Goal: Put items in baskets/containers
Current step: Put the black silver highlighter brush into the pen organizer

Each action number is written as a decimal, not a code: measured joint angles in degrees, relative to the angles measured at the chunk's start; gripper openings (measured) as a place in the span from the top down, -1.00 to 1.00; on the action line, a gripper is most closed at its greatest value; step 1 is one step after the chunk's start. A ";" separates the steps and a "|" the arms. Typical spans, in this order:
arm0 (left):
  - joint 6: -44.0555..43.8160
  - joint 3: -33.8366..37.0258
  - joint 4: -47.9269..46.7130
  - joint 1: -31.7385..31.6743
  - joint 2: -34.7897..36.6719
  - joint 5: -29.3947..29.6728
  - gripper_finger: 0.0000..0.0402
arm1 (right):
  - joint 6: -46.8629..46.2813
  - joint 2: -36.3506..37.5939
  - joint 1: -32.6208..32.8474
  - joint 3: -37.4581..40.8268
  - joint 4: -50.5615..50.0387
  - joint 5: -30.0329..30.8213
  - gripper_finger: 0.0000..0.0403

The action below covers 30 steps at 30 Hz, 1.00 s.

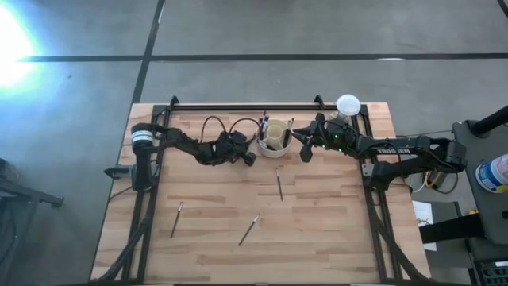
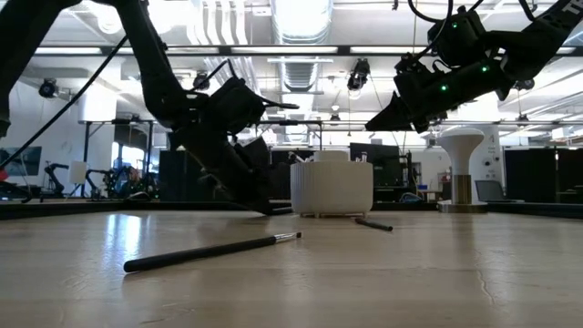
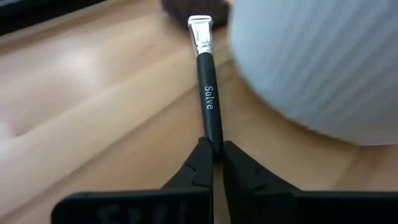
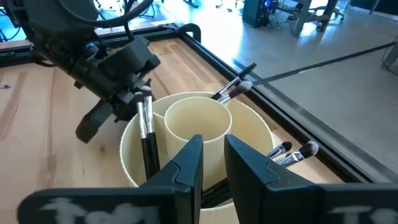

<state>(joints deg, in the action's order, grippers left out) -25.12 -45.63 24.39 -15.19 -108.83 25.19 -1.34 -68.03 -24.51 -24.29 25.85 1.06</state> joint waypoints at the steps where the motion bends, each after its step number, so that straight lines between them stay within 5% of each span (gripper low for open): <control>1: 0.02 0.02 -1.34 -0.11 0.55 0.69 0.95 | 0.00 0.00 0.00 0.00 0.00 0.00 0.71; 10: -0.84 4.33 -9.21 -0.49 7.48 0.73 0.99 | 0.00 0.00 0.00 0.00 -0.14 -0.02 0.71; 21: -14.32 17.70 -12.70 0.80 24.67 -4.90 1.00 | 0.04 0.02 0.02 0.00 -0.28 0.00 0.71; 30: -5.57 12.15 -3.54 -4.13 22.32 -7.66 0.76 | 0.01 0.02 0.02 0.00 -0.01 0.00 0.71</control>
<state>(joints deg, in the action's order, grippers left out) -30.69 -33.48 20.84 -19.32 -86.50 17.54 -1.34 -68.01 -24.49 -24.29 25.84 1.06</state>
